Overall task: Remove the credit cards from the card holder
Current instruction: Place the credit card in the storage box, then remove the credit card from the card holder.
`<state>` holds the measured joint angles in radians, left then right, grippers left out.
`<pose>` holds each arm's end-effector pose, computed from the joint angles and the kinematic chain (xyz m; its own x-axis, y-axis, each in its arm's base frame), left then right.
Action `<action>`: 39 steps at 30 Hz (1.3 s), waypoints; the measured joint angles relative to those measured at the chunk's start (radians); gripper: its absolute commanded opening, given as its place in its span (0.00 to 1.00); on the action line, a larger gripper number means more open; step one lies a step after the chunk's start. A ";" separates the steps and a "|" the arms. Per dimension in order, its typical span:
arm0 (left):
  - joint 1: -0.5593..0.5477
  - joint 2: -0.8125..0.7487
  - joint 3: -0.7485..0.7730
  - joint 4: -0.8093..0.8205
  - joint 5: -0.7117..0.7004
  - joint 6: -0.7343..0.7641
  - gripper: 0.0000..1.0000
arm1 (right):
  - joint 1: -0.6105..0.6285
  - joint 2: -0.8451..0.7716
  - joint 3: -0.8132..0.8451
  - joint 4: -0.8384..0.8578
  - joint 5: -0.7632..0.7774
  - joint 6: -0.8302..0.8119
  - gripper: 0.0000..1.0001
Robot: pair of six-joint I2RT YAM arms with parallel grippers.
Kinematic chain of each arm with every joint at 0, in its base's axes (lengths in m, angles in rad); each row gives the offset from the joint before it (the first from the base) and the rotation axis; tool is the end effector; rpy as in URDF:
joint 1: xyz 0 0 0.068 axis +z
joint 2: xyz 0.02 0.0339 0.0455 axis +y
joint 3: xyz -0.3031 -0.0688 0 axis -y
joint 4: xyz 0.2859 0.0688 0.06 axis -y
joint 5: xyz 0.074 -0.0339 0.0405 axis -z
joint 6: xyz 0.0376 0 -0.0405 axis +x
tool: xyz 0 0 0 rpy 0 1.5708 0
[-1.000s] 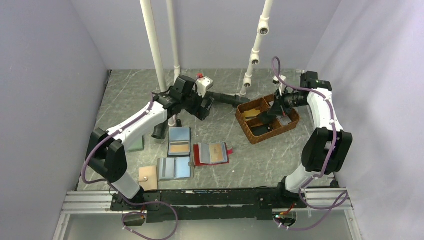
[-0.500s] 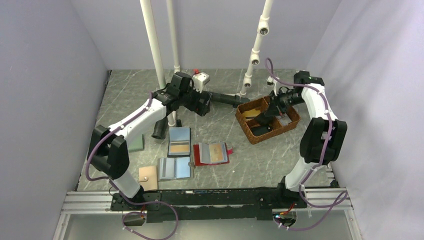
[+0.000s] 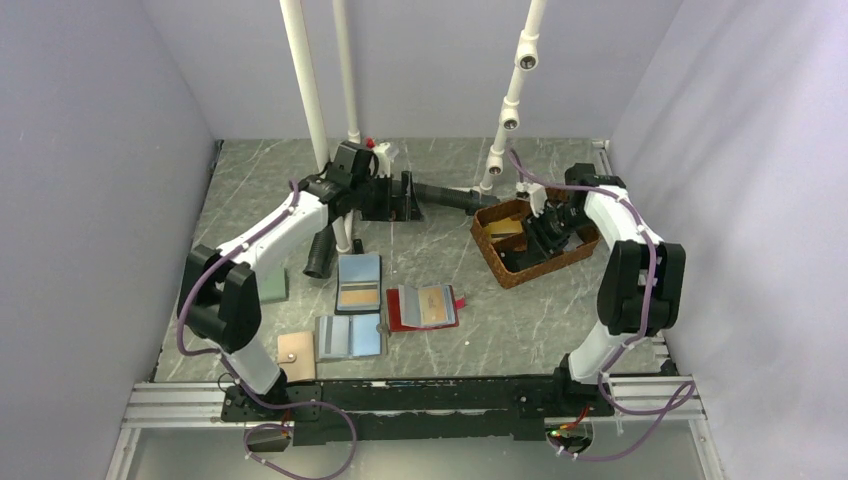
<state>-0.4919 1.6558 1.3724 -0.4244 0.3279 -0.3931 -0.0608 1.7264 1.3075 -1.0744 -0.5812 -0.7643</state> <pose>0.3647 -0.2092 0.3219 -0.7833 0.0083 -0.6216 0.3927 0.7817 -0.4845 0.3613 -0.0013 0.2463 -0.7242 -0.5354 -0.4347 -0.6826 0.6460 0.3416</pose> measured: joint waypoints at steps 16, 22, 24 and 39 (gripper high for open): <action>0.027 -0.264 -0.253 0.010 0.044 -0.157 0.99 | 0.024 -0.300 -0.065 0.055 -0.020 0.065 0.78; 0.035 -0.395 -0.391 0.058 0.089 -0.188 0.99 | 0.035 -0.336 -0.065 -0.027 -0.076 -0.004 0.80; 0.037 -0.409 -0.425 0.060 0.106 -0.197 0.99 | 0.040 -0.365 -0.065 -0.040 -0.093 -0.020 0.81; -0.175 -0.289 -0.328 0.005 0.061 -0.195 0.78 | 0.102 -0.498 -0.233 -0.009 -0.259 0.027 0.77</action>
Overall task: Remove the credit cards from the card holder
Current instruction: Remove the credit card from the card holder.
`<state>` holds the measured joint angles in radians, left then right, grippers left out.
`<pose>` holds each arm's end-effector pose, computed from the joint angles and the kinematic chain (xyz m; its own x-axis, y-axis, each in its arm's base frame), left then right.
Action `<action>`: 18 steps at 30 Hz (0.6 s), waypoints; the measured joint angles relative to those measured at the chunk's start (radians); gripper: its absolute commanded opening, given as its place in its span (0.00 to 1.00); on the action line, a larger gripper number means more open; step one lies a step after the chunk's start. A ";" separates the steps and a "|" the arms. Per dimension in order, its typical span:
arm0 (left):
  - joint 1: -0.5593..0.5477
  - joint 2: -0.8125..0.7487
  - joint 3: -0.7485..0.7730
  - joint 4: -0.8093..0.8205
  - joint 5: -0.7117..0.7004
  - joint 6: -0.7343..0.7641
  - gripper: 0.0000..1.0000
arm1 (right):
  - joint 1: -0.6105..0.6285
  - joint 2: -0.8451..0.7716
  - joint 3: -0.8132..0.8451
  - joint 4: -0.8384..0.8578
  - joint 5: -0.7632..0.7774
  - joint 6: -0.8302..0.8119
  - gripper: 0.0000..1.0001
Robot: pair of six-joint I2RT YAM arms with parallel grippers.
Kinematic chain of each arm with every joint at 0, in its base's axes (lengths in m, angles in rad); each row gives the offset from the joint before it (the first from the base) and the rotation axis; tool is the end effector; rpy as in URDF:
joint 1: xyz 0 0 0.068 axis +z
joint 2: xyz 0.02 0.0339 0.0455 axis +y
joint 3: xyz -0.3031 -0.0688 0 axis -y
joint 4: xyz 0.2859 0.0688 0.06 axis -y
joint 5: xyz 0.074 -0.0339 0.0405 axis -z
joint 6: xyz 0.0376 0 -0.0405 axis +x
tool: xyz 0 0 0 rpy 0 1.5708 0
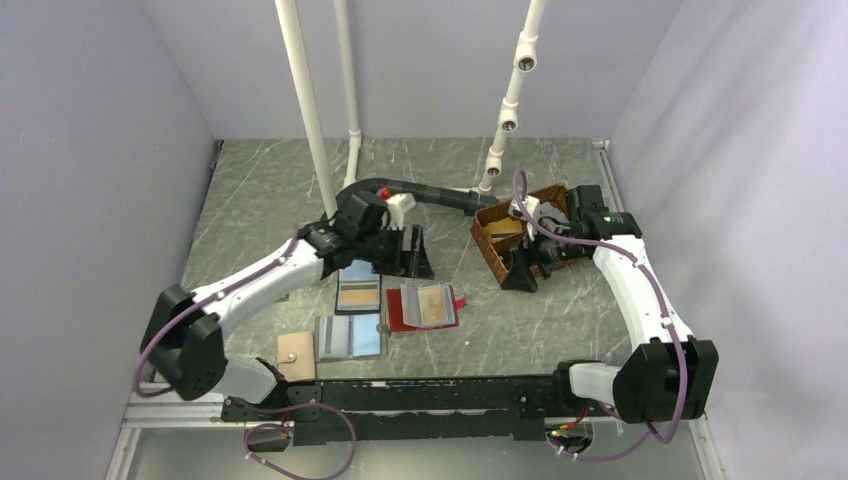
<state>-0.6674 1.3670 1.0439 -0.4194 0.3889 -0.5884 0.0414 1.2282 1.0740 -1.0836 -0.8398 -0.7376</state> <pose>0.2496 -0.2148 0.3029 -0.8814 0.0407 -0.4706 0.3642 0.6930 -0.6222 0.2409 0.0380 0.3207 -0.5167 -0.4708 -0.7151 -0.8354 0.4599 0.3009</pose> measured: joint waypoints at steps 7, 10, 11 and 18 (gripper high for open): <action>-0.092 0.196 0.058 -0.017 -0.056 -0.034 0.50 | 0.112 0.014 -0.095 0.146 -0.076 0.179 0.61; -0.111 0.239 0.057 -0.014 -0.077 -0.059 0.49 | 0.168 0.047 -0.107 0.215 -0.086 0.254 0.54; -0.120 0.251 0.056 -0.011 -0.091 -0.071 0.49 | 0.190 0.061 -0.110 0.242 -0.086 0.273 0.52; -0.167 0.315 0.046 -0.001 -0.164 -0.143 0.55 | 0.296 0.218 -0.126 0.371 -0.056 0.378 0.29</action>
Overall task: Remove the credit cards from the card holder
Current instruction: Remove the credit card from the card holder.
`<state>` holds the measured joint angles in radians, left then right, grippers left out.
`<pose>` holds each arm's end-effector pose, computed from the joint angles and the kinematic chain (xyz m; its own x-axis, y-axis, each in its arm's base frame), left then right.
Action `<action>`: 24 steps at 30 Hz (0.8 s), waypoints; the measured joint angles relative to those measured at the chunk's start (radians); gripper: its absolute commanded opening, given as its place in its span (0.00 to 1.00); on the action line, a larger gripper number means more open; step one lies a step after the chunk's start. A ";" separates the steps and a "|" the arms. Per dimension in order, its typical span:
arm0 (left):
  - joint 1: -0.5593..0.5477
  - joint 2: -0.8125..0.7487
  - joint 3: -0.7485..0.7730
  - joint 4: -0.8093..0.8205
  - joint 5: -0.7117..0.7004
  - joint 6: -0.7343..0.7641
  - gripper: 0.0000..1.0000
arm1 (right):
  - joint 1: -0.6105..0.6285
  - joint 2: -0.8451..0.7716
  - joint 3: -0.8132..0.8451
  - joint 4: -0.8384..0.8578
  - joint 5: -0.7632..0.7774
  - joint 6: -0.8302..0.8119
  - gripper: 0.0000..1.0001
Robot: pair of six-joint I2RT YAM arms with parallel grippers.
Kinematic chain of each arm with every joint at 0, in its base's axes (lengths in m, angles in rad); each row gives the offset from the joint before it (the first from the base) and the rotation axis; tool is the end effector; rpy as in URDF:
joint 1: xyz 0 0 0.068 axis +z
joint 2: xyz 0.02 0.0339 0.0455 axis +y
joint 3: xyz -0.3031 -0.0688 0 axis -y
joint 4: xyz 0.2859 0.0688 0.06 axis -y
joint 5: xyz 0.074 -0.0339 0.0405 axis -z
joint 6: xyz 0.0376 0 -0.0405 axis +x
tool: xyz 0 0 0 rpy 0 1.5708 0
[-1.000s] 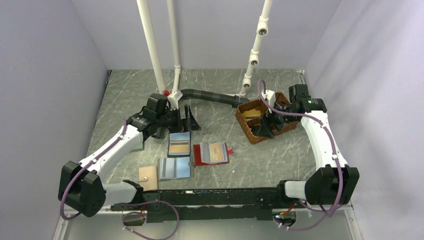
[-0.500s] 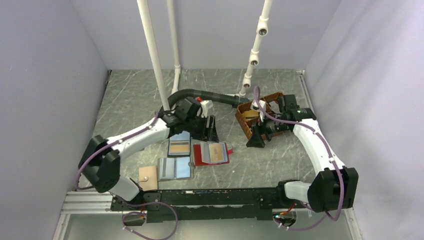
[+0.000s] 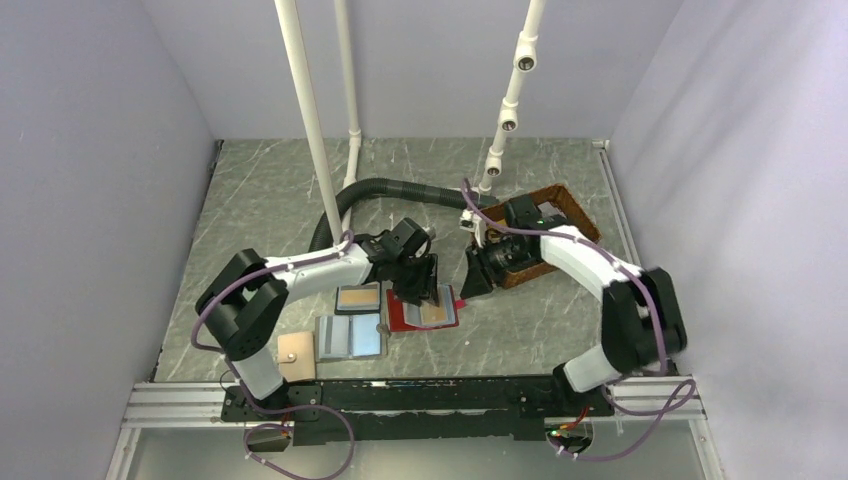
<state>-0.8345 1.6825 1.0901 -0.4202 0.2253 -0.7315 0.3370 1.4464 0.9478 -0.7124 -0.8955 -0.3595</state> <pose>0.2510 -0.2895 0.2110 -0.9594 0.0890 -0.2676 0.2161 0.8417 -0.4948 0.2701 0.1257 0.2390 -0.6629 -0.4653 -0.5866 -0.7470 0.3583 0.5600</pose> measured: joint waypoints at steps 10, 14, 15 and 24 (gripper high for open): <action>0.006 0.046 -0.066 0.043 -0.038 -0.075 0.63 | 0.057 0.288 0.033 0.117 -0.019 0.262 0.28; 0.010 0.030 -0.101 0.089 -0.031 -0.097 0.58 | 0.075 0.317 0.044 0.149 -0.027 0.331 0.29; 0.010 0.027 -0.111 0.103 -0.030 -0.102 0.55 | 0.079 0.328 0.050 0.153 -0.027 0.346 0.29; 0.012 0.005 -0.166 0.174 -0.014 -0.106 0.50 | 0.098 0.404 0.081 0.165 -0.011 0.397 0.31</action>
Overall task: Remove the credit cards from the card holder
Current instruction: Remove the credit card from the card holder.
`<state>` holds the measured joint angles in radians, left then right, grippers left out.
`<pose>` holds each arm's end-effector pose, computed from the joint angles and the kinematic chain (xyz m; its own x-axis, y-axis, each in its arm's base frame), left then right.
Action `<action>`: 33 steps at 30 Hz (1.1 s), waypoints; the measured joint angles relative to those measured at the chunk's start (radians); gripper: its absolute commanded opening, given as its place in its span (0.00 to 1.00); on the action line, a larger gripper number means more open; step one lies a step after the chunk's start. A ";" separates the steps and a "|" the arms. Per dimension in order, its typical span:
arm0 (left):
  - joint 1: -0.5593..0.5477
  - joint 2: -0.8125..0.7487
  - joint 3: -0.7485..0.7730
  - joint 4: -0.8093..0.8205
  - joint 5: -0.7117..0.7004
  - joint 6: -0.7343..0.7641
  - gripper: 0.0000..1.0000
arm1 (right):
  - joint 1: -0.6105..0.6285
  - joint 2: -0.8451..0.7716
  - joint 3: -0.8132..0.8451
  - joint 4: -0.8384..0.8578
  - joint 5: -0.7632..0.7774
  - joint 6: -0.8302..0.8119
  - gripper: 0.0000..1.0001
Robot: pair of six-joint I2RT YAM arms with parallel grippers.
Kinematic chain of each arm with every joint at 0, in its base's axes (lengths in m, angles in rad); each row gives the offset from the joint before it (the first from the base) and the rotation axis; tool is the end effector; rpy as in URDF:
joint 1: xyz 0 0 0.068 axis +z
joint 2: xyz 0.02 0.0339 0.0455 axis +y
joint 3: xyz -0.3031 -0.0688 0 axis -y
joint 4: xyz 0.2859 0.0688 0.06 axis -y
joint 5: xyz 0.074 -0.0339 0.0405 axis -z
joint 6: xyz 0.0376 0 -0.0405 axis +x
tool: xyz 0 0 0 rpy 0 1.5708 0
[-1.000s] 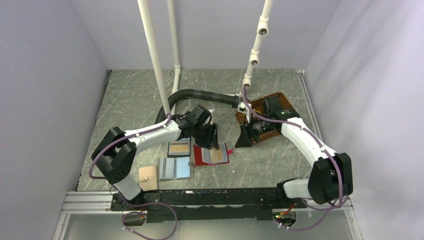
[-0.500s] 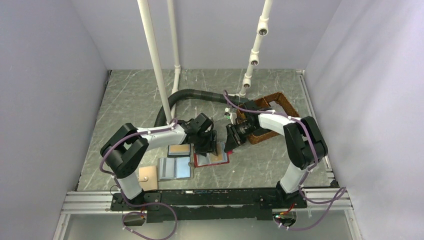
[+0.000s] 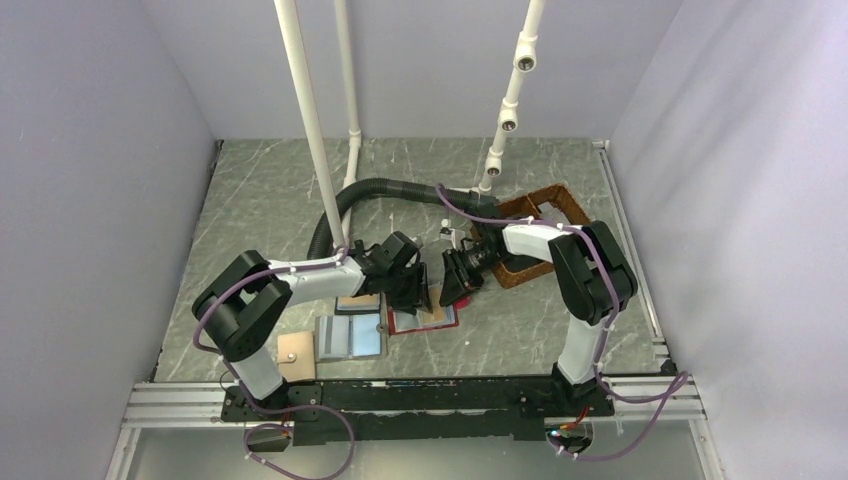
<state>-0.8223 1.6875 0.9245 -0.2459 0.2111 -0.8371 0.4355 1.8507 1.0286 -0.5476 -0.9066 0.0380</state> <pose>0.2409 -0.2709 0.1666 -0.9742 -0.0183 -0.2251 0.1029 0.8513 -0.5144 0.3155 0.1794 0.1410 -0.9030 -0.3944 -0.1703 -0.3686 0.5079 0.7786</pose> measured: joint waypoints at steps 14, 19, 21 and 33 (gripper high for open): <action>0.003 -0.075 -0.113 0.161 0.108 0.004 0.75 | 0.011 0.034 0.027 -0.003 -0.038 0.026 0.16; 0.003 -0.082 -0.123 0.188 0.133 0.003 0.80 | 0.013 0.036 0.037 -0.002 -0.124 0.039 0.19; 0.003 -0.082 -0.123 0.192 0.134 0.003 0.80 | 0.016 0.037 0.039 -0.001 -0.149 0.045 0.19; 0.003 -0.085 -0.123 0.166 0.131 -0.015 0.63 | 0.043 0.087 0.057 0.001 -0.214 0.052 0.25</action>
<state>-0.8196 1.6020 0.8017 -0.0795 0.3420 -0.8524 0.4782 1.9381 1.0855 -0.5465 -1.1202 0.0902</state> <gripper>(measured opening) 0.668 0.230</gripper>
